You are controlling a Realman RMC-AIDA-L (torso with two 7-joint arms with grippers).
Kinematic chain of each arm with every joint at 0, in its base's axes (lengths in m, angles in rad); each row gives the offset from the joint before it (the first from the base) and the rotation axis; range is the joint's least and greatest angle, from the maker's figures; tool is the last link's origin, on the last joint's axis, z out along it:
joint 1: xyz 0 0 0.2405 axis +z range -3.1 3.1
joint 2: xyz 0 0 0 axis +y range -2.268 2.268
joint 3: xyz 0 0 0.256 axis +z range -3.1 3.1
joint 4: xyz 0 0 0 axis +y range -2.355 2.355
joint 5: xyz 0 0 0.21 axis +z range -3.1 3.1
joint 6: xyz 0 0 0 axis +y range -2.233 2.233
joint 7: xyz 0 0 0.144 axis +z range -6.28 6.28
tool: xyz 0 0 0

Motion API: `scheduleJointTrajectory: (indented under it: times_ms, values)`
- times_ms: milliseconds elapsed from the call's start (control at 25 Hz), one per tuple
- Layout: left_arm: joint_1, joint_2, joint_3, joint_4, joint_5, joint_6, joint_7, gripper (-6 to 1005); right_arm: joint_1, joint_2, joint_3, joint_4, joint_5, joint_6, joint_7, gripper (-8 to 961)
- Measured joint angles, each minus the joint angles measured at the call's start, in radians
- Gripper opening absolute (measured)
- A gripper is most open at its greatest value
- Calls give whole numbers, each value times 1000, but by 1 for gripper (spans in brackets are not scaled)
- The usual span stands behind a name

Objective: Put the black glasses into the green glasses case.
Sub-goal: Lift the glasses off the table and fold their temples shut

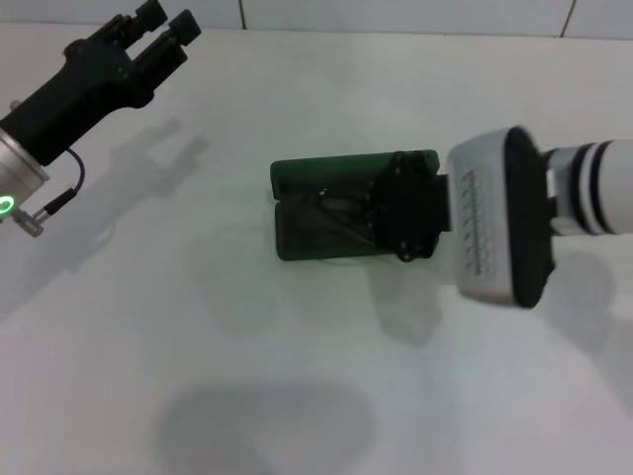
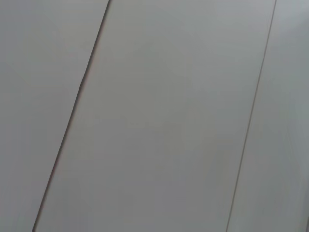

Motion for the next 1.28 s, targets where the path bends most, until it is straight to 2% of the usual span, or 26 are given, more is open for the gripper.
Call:
scheduleJointTrajectory:
  times_ms: [360,640,840,1280]
  values:
    - [-32,8,0,0,22,-23,-29,561,-31,2,-182,-1,-51,283,-14,109]
    - [-46,13,-1,-3,26,-27,-39,560,-32,2,-192,2,-76,312,-14,109]
    - [-48,13,-1,-3,27,-36,-40,560,-46,2,-234,5,-122,385,-15,109]
    - [-57,8,2,-9,37,-52,-41,560,-56,2,-255,-13,-156,386,-17,109]
